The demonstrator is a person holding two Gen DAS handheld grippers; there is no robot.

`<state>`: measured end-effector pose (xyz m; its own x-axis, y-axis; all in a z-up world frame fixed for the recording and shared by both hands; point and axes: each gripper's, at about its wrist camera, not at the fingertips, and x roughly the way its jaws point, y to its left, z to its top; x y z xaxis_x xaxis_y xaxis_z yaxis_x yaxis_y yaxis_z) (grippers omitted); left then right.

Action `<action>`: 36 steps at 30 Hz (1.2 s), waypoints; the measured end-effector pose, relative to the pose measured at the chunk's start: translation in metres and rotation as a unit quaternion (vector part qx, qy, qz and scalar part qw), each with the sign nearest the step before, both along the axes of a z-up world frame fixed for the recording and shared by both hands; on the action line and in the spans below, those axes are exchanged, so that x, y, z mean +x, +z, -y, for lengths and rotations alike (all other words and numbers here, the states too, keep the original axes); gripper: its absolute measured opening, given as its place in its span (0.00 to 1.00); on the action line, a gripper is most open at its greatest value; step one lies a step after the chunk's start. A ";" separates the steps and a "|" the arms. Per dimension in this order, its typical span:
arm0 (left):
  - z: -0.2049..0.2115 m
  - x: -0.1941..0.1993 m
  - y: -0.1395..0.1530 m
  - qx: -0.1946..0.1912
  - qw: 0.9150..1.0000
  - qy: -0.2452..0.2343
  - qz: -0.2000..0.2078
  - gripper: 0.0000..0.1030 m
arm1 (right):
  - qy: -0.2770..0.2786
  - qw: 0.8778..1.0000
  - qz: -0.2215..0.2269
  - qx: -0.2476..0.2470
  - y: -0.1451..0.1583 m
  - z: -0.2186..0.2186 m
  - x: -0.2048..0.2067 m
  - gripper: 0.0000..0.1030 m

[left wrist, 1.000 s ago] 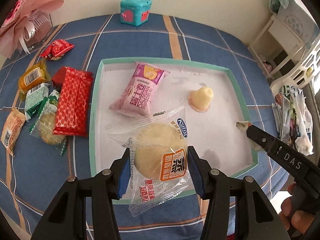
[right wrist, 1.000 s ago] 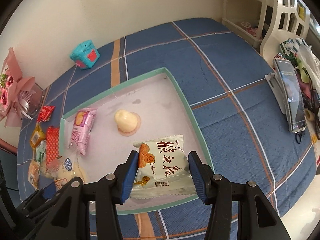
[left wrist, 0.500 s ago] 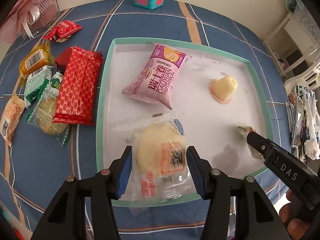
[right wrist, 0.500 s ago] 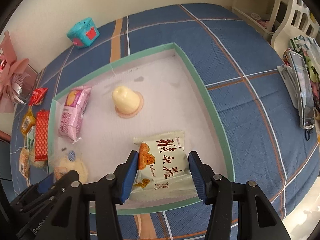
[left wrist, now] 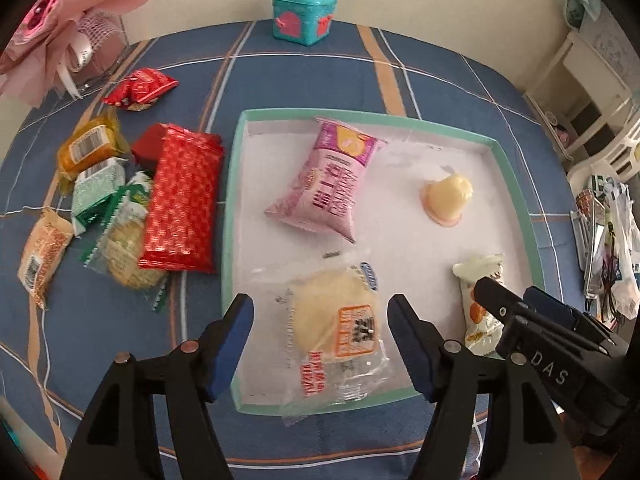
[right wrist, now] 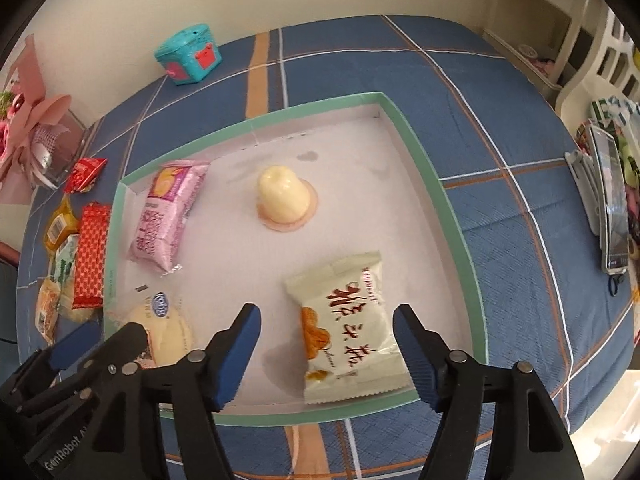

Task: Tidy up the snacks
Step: 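Carry both packs over the tray and open both grippers to release them, then move both tools back toward the remaining snacks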

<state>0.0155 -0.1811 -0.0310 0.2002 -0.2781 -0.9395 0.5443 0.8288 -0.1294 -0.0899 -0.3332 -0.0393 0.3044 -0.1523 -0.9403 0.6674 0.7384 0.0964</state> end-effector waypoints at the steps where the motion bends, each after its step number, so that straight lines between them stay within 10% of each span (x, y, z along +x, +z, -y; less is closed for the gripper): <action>1: -0.003 0.002 0.001 0.001 1.000 0.006 0.001 0.69 | 0.003 1.000 -0.001 -0.002 0.000 -0.003 0.002 0.74; 12: -0.075 0.045 0.012 0.012 0.991 0.131 0.035 0.88 | 0.050 0.998 0.017 -0.025 0.015 -0.041 0.028 0.97; 36: -0.208 0.103 0.002 0.025 0.962 0.268 0.031 0.92 | 0.147 0.988 0.053 -0.013 0.008 -0.163 0.103 1.00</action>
